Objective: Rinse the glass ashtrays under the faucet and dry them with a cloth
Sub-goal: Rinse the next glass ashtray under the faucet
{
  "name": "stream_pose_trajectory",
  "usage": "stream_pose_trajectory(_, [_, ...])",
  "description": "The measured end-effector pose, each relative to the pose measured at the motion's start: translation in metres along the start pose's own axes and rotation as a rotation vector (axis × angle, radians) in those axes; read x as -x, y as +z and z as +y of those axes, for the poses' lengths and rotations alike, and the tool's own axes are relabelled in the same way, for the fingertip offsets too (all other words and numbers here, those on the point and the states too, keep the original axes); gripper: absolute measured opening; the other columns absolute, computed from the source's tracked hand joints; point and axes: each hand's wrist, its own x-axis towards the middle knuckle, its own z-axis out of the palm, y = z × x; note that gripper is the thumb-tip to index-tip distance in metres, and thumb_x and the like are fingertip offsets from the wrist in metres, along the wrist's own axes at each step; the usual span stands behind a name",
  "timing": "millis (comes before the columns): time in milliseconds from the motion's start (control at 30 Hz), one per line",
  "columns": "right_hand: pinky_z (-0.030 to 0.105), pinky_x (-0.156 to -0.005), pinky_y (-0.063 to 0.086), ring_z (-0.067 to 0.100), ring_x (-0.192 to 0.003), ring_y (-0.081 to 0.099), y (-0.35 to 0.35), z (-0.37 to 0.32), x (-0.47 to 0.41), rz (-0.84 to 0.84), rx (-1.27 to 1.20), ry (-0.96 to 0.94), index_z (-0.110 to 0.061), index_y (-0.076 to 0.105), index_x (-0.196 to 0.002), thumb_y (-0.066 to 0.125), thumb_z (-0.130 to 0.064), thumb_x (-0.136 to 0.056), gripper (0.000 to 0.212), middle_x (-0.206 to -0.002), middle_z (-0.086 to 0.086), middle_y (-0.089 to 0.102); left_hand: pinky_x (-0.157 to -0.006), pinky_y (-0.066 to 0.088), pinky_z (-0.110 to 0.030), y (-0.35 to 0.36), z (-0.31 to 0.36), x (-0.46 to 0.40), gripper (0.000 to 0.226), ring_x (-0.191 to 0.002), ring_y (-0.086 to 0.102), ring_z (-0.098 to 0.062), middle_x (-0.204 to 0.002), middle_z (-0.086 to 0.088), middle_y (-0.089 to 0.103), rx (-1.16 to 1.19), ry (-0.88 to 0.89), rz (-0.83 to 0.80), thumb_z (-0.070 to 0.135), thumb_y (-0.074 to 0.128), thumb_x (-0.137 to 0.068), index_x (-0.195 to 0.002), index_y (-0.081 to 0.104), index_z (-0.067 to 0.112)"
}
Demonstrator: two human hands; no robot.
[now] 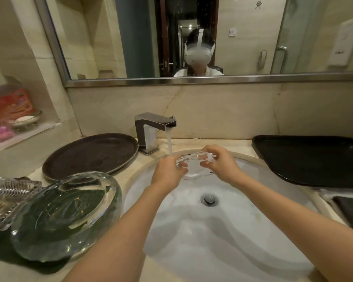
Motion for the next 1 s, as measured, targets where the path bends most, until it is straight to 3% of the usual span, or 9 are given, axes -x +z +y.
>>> stream_pose_trajectory(67, [0.029,-0.075,0.039,0.020,-0.089,0.047,-0.006,-0.003,0.008,0.128,0.350,-0.230,-0.007,0.069,-0.089,0.076,-0.009,-0.073,0.017,-0.094,0.001,0.056,-0.082,0.049,-0.029,-0.005,0.003,0.010,0.037,-0.098,0.061,-0.017,-0.114,-0.001,0.065,-0.064,0.084,0.040,0.017,0.063,-0.089,-0.125,0.058,0.020])
stream_pose_trajectory(167, [0.032,-0.049,0.042,0.029,-0.068,0.057,-0.012,-0.002,0.027,0.154,0.676,-0.398,-0.009,0.067,-0.080,0.080,-0.019,-0.069,0.020,-0.081,0.008,0.059,-0.086,0.047,-0.031,-0.015,0.002,0.024,0.037,-0.105,0.059,-0.022,-0.119,-0.005,0.063,-0.247,0.234,0.072,0.023,0.059,-0.091,-0.128,0.055,0.020])
stream_pose_trajectory(267, [0.034,-0.043,0.039,0.034,-0.055,0.055,-0.014,0.000,0.042,0.104,0.688,-0.380,-0.006,0.061,-0.084,0.071,-0.016,-0.079,0.015,-0.078,0.010,0.059,-0.076,0.047,-0.031,-0.022,0.003,0.037,0.026,-0.095,0.063,-0.025,-0.107,-0.007,0.068,-0.414,0.431,0.097,0.025,0.055,-0.094,-0.119,0.057,0.017])
stream_pose_trajectory(400, [0.037,-0.050,0.041,0.036,-0.062,0.055,-0.017,-0.003,0.055,0.031,0.664,-0.367,-0.005,0.057,-0.086,0.066,-0.012,-0.083,0.012,-0.079,0.012,0.057,-0.070,0.047,-0.033,-0.021,0.004,0.044,0.020,-0.087,0.063,-0.027,-0.099,-0.009,0.069,-0.469,0.494,0.091,0.025,0.053,-0.095,-0.111,0.057,0.015])
stream_pose_trajectory(567, [0.031,-0.061,0.034,0.029,-0.080,0.056,-0.025,-0.004,0.067,-0.015,0.574,-0.134,-0.009,0.053,-0.090,0.056,-0.021,-0.091,0.012,-0.090,0.010,0.060,-0.073,0.052,-0.037,-0.009,0.016,0.041,0.016,-0.086,0.062,-0.026,-0.096,-0.007,0.067,-0.451,0.373,-0.039,0.023,0.051,-0.095,-0.108,0.056,0.015])
stream_pose_trajectory(667, [0.037,-0.062,0.052,0.021,-0.061,0.061,-0.035,-0.006,0.071,-0.129,0.420,0.117,-0.011,0.054,-0.088,0.059,-0.023,-0.089,0.013,-0.083,0.008,0.064,-0.075,0.054,-0.040,0.003,0.022,0.035,0.018,-0.084,0.065,-0.020,-0.100,-0.001,0.067,-0.337,0.244,-0.135,0.021,0.058,-0.090,-0.107,0.054,0.019])
stream_pose_trajectory(800, [0.018,-0.043,0.043,0.005,-0.037,0.053,-0.060,-0.005,0.081,-0.118,0.147,0.386,-0.005,0.059,-0.075,0.057,-0.021,-0.091,0.023,-0.058,0.001,0.059,-0.072,0.051,-0.035,0.025,0.038,0.040,0.032,-0.069,0.065,-0.020,-0.079,-0.003,0.068,0.085,-0.051,-0.152,0.021,0.063,-0.088,-0.109,0.038,0.019])
stream_pose_trajectory(933, [0.017,-0.040,0.038,0.010,-0.043,0.051,-0.090,-0.005,0.097,-0.039,0.073,0.581,-0.003,0.060,-0.082,0.049,-0.015,-0.094,0.020,-0.063,0.003,0.056,-0.067,0.046,-0.029,0.054,0.067,0.046,0.011,-0.056,0.055,-0.015,-0.068,-0.003,0.063,0.242,-0.160,-0.207,0.017,0.064,-0.088,-0.094,0.059,0.008])
stream_pose_trajectory(1000, [0.018,-0.042,0.040,0.011,-0.048,0.052,-0.108,-0.002,0.106,-0.008,0.117,0.627,-0.003,0.059,-0.095,0.048,-0.016,-0.094,0.018,-0.069,0.004,0.057,-0.059,0.044,-0.025,0.066,0.086,0.052,0.014,-0.053,0.051,-0.014,-0.067,-0.003,0.060,0.274,-0.192,-0.250,0.021,0.065,-0.087,-0.079,0.062,0.009])
